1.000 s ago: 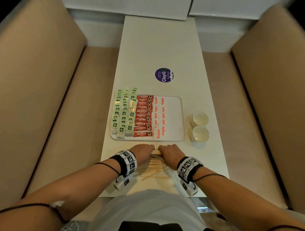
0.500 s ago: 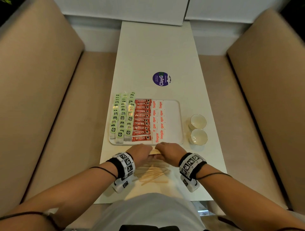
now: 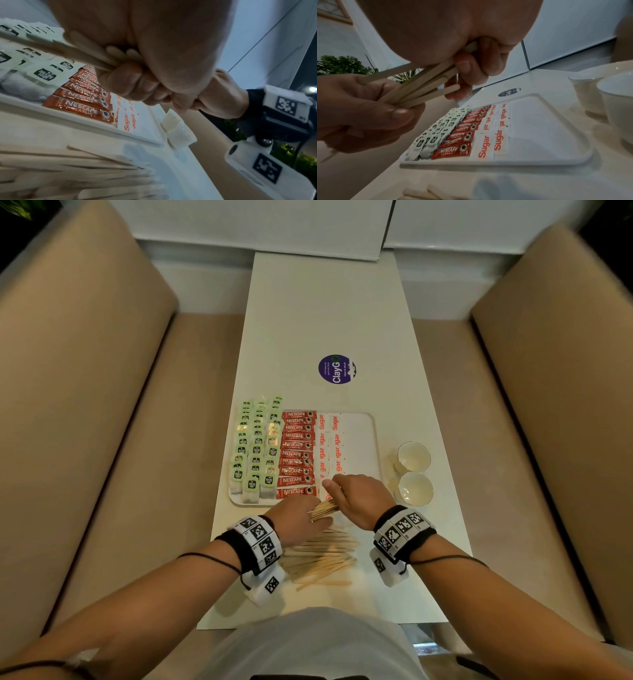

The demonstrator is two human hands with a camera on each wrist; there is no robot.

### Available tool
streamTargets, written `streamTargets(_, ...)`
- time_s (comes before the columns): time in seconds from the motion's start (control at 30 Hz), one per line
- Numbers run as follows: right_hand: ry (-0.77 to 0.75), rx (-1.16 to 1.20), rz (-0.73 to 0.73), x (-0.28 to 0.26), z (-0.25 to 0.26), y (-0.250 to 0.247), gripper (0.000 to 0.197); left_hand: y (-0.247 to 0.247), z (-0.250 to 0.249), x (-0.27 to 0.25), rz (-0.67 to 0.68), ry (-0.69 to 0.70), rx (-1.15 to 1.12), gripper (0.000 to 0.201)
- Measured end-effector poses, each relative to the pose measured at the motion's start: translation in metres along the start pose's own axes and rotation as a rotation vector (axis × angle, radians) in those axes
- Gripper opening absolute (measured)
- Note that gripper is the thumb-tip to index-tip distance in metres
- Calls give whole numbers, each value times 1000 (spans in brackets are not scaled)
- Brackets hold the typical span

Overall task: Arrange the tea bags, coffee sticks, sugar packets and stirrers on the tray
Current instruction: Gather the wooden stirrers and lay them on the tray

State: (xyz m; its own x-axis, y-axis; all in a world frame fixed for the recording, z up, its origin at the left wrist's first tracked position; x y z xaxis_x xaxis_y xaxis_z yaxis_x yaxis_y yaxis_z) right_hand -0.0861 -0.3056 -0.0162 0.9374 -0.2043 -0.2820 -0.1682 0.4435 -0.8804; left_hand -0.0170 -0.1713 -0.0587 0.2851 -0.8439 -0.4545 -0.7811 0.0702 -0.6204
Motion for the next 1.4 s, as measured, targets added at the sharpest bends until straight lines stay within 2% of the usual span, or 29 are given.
streamTargets(0.13, -24, -68, -19, 4, -4, -12, 44, -10, -4, -2, 39, 26, -46, 44)
streamTargets(0.27, -35, -144, -27, 5, -2, -19, 49, -12, -10, -3, 42, 48, -67, 53)
streamTargets(0.43, -22, -193, -73, 7, 11, -21, 55, -16, -26, -5, 19, 65, -106, 24)
streamTargets(0.57, 40, 100, -47, 8, -1, -41, 49, -24, -24, -9, 21, 4, -80, 38)
streamTargets(0.67, 98, 447, -105, 10, -16, -58, 54, -36, -26, -11, -11, 15, -76, 39)
streamTargets(0.73, 115, 686, -75, 13, -10, -54, 52, -39, -28, -10, -12, 17, -108, 37)
streamTargets(0.8, 82, 740, 15, 15, 6, -42, 50, -39, -29, -6, -21, 17, -152, 30)
streamTargets(0.87, 36, 670, 42, 15, 15, -35, 48, -39, -27, -4, -32, 10, -185, 26)
streamTargets(1.0, 40, 581, -173, 15, 7, -45, 34, -43, -25, -10, -37, -36, -243, 84)
streamTargets(1.03, 44, 592, -163, 15, 7, -44, 34, -44, -28, -12, -33, -24, -265, 92)
streamTargets(1.13, 51, 581, 20, 14, 16, -33, 46, -46, -34, -14, -17, -6, -315, 113)
streamTargets(1.2, 67, 589, 61, 16, 15, -32, 49, -46, -38, -16, 0, -9, -335, 115)
streamTargets(1.27, 78, 602, 38, 18, 13, -34, 43, -47, -40, -18, 11, -18, -401, 111)
streamTargets(1.4, 98, 616, -2, 18, 9, -37, 36, -45, -34, -17, 110, -22, -583, 89)
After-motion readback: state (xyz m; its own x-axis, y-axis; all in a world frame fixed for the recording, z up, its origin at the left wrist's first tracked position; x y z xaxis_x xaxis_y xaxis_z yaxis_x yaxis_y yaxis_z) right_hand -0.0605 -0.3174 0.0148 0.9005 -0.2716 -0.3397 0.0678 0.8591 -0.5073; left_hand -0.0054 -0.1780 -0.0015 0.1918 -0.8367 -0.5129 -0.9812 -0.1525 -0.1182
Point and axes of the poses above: each hand's wrist, its own x-axis towards the middle knuckle, its own y-axis out of the palm, z = x × y, the point moved 5 cm from there along x, towards the middle knuckle, and after that the axes turned 4 degrees about z, right-handed, at the moved point
